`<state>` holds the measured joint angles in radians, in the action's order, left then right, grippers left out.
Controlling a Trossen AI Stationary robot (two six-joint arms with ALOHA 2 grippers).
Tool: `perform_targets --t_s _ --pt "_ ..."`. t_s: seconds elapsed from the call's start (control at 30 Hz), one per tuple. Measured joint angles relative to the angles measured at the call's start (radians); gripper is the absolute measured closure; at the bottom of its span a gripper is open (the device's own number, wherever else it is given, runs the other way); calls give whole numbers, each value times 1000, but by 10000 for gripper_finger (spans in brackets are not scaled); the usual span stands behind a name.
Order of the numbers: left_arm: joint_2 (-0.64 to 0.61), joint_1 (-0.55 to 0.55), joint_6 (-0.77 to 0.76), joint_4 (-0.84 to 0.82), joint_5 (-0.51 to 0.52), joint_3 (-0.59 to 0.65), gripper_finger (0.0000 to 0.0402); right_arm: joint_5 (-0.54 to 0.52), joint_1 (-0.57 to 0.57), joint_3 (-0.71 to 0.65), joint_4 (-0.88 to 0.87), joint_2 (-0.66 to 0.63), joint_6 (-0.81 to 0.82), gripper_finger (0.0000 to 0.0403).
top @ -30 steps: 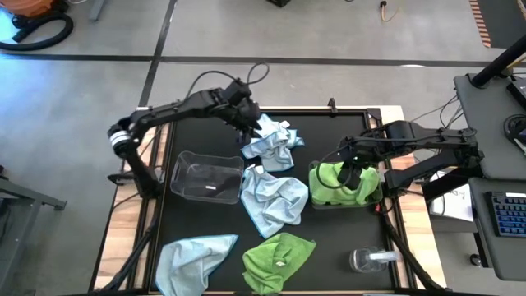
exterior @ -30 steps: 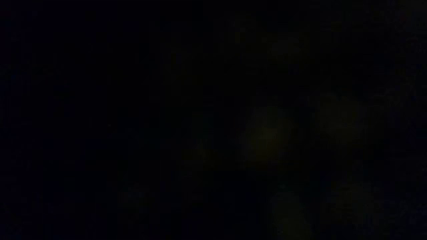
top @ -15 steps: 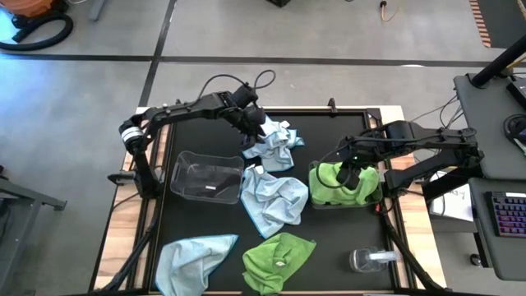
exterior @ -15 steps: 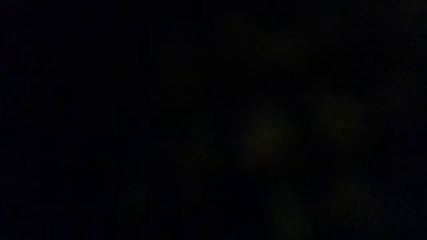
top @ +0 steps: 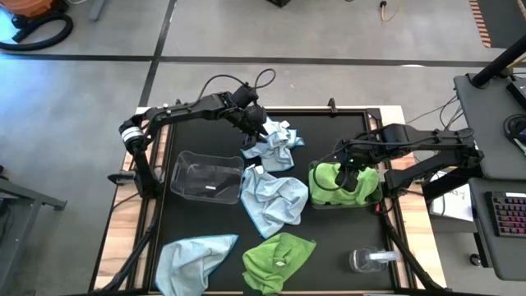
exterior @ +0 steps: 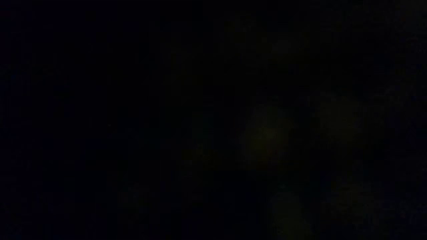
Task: Sort microfiber towel by color & place in baskets
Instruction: Put the blue towel into the left transparent bin
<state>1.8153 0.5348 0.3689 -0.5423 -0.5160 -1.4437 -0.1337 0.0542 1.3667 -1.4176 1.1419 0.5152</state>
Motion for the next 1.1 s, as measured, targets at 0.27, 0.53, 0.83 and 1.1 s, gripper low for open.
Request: perform_targets --t_s 0.27,0.53,0.83,1.1 --pt "0 9 4 44 0 15 255 2 0 -61 3 0 0 266" --pt "0 45 4 103 0 81 255 3 0 -66 7 0 0 266" --pt "0 58 -23 173 -1 149 255 4 0 -66 18 0 0 266" --pt "0 56 -103 291 -28 194 255 5 0 -66 20 0 0 266"
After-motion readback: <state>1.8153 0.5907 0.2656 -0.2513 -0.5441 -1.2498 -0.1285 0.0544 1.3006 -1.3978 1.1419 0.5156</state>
